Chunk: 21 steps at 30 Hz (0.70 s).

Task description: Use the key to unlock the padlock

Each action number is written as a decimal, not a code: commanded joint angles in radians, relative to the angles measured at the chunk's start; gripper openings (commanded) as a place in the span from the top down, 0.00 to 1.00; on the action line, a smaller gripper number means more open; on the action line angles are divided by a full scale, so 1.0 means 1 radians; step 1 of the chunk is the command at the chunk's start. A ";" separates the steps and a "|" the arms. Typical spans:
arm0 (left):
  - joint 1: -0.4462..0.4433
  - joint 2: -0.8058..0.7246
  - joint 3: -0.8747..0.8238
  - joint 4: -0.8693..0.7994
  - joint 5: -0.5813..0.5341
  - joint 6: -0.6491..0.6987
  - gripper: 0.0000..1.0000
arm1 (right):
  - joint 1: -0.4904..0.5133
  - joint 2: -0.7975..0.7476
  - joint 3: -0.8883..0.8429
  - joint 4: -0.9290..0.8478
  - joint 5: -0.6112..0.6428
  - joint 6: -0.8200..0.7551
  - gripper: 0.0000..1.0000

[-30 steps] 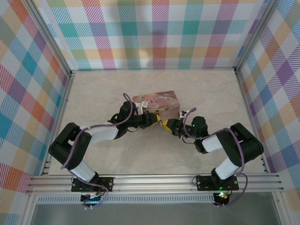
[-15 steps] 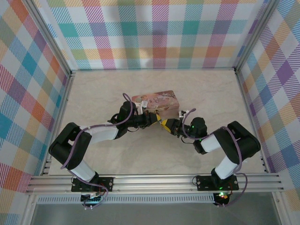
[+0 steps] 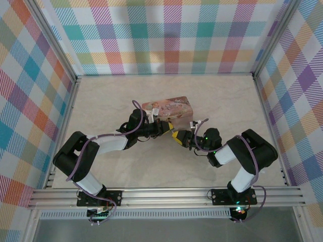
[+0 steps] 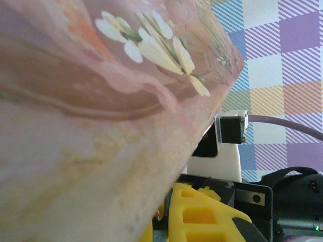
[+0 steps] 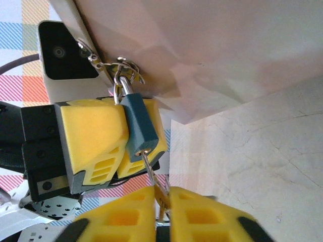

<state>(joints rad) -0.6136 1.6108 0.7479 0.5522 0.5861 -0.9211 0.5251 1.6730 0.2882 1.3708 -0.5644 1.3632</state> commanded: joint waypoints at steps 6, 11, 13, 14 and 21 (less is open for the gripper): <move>-0.015 -0.005 -0.011 0.096 0.087 -0.021 1.00 | 0.003 0.001 0.002 0.036 0.035 0.008 1.00; -0.017 -0.005 -0.014 0.107 0.100 -0.023 1.00 | -0.011 -0.018 -0.002 0.036 0.059 0.036 1.00; -0.016 -0.005 -0.010 0.112 0.106 -0.025 1.00 | -0.016 -0.013 -0.004 0.036 0.067 0.059 1.00; -0.017 -0.005 -0.010 0.116 0.108 -0.026 1.00 | -0.020 -0.010 -0.001 0.036 0.066 0.076 1.00; -0.017 -0.011 -0.021 0.150 0.119 -0.036 1.00 | -0.046 -0.068 -0.005 0.036 0.105 0.188 1.00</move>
<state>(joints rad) -0.6128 1.6108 0.7349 0.5983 0.5865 -0.9394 0.5087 1.6405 0.2859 1.3712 -0.5488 1.4853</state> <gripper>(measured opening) 0.095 0.057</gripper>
